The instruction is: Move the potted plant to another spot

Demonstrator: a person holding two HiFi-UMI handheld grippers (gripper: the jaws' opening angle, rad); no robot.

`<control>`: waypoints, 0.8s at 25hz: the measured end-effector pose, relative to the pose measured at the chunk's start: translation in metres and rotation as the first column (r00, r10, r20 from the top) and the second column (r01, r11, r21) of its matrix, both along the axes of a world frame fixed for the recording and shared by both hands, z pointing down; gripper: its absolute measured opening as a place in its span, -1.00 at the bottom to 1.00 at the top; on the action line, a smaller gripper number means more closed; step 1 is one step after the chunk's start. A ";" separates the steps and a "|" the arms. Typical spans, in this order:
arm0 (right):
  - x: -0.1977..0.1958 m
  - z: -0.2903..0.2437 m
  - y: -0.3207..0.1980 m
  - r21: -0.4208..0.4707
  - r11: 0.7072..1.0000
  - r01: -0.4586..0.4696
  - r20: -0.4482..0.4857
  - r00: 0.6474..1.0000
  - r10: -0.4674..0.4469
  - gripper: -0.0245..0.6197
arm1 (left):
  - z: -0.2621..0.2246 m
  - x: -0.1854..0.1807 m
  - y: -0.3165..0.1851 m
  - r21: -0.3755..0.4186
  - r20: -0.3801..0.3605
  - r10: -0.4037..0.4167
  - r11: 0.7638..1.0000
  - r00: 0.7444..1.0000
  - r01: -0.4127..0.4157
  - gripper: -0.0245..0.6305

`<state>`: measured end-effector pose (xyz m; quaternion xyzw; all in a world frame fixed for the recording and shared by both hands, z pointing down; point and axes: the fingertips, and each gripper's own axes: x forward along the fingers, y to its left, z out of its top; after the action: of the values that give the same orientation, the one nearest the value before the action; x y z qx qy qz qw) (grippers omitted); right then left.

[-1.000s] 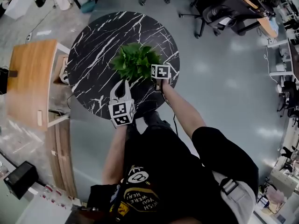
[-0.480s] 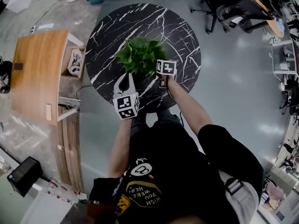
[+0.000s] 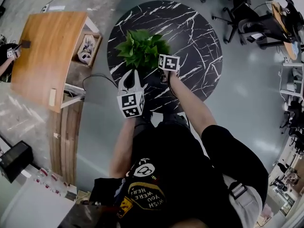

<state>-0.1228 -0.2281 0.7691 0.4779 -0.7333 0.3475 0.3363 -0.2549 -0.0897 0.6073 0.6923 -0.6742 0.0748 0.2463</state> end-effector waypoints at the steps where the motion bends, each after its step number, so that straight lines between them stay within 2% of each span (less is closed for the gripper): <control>1: -0.014 0.000 -0.001 0.001 1.000 0.015 0.003 1.000 -0.015 -0.86 | 0.001 -0.010 0.002 -0.002 0.002 -0.014 1.000 1.000 0.014 -0.91; 6: -0.074 -0.001 -0.010 0.014 0.997 0.075 0.014 0.997 -0.075 -0.86 | 0.009 -0.061 0.004 -0.014 0.043 -0.072 0.997 0.996 0.073 -0.91; 10: -0.110 -0.003 -0.015 0.028 0.994 0.109 0.018 0.994 -0.110 -0.86 | 0.010 -0.090 -0.003 -0.014 0.097 -0.087 0.996 0.992 0.088 -0.91; 14: -0.147 -0.008 -0.018 0.063 0.986 0.153 0.047 0.987 -0.156 -0.86 | 0.015 -0.109 -0.005 -0.021 0.100 -0.109 0.993 0.989 0.112 -0.91; 20: -0.186 -0.005 -0.023 0.079 0.975 0.206 0.029 0.977 -0.209 -0.86 | 0.015 -0.121 -0.004 -0.023 0.096 -0.128 0.991 0.987 0.131 -0.91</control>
<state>-0.3085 -0.2507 0.7646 0.4044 -0.7980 0.2915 0.3388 -0.3759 -0.0936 0.6221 0.6389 -0.7275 0.1012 0.2287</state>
